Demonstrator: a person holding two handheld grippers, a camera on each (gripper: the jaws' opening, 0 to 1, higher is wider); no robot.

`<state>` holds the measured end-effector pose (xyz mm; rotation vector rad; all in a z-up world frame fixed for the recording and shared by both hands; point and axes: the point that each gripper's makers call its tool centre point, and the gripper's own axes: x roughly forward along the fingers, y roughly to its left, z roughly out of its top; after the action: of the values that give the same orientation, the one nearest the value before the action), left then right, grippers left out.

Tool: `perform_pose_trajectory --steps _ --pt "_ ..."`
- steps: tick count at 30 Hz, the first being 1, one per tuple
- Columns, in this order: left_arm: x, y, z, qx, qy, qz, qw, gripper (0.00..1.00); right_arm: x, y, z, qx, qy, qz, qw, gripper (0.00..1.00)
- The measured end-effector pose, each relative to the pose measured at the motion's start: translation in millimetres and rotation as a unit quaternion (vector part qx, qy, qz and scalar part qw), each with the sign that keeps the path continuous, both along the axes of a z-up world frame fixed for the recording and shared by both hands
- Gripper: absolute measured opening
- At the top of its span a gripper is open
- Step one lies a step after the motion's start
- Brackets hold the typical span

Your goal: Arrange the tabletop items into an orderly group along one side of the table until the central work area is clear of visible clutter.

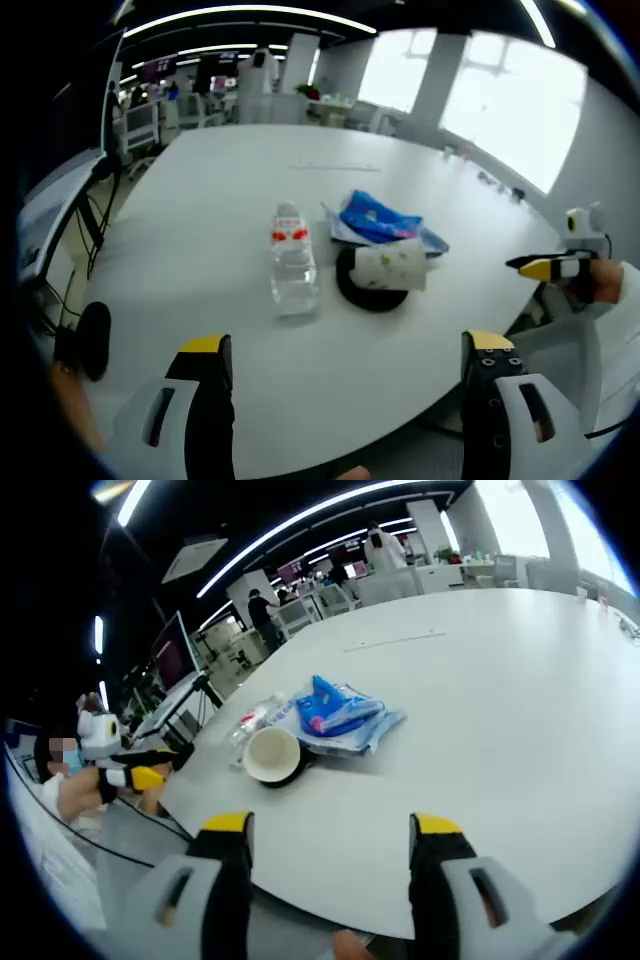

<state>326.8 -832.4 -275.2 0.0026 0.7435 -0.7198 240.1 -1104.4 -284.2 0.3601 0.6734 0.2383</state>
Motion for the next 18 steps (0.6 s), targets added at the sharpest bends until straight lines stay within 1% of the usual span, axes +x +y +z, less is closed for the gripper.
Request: perform_pose_trajectory --steps 10,18 --pt "0.8 -1.5 -0.5 -0.001 0.003 -0.001 1.0 0.91 -1.7 -0.9 1.9 -0.002 0.002 -0.001 1.0 0.61" --pt "2.7 1.3 -0.5 0.0 0.004 0.002 1.0 0.91 -3.2 2.5 1.1 -0.002 0.006 0.003 1.0 0.6"
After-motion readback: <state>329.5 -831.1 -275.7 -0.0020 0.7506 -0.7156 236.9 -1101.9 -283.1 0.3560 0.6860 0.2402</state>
